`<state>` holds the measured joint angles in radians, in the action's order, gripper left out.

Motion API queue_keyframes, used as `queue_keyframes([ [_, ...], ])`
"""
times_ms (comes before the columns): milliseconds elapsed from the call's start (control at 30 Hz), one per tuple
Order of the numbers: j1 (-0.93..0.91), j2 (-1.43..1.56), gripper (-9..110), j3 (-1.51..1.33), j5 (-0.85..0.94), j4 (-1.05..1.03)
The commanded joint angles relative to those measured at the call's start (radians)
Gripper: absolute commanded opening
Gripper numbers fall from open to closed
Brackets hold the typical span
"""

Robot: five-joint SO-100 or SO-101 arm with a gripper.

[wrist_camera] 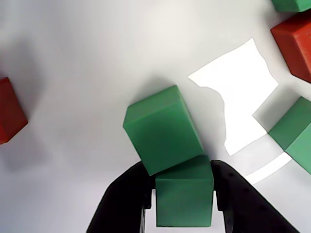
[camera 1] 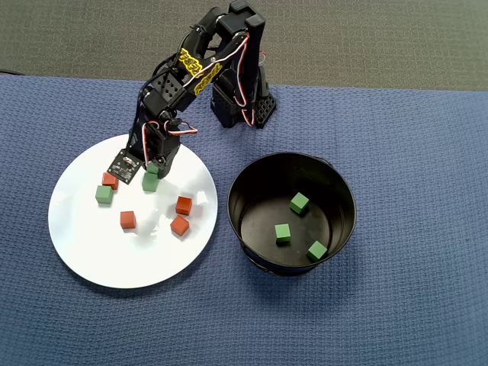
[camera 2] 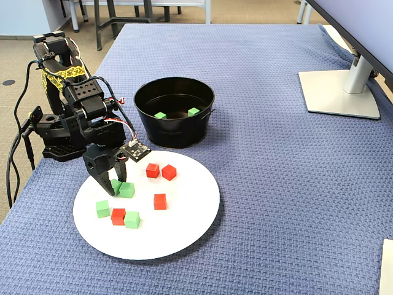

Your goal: Pick up the green cubes from the white plate and place them in the black recipient

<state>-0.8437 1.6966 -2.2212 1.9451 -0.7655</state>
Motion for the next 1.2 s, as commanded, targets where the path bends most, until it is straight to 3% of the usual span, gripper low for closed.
queue_keyframes([
  [0, 0.046, 0.02, 0, 0.06, -0.066, -0.057],
  [400, 0.258, 0.278, 0, 0.262, -0.483, -0.374],
  [567, 0.368, 0.383, 0, 0.44, -0.652, -0.611],
  [733, 0.554, 0.483, 0, 0.495, -0.807, -0.716],
  [867, 0.735, 0.494, 0, 0.517, -0.956, -0.716],
  [1067, 0.95, 0.4, 0, 0.445, -1.137, -0.545],
  [1100, 0.973, 0.383, 4, 0.445, -1.147, -0.538],
  [1167, 1.0, 0.359, 31, 0.449, -1.144, -0.541],
])
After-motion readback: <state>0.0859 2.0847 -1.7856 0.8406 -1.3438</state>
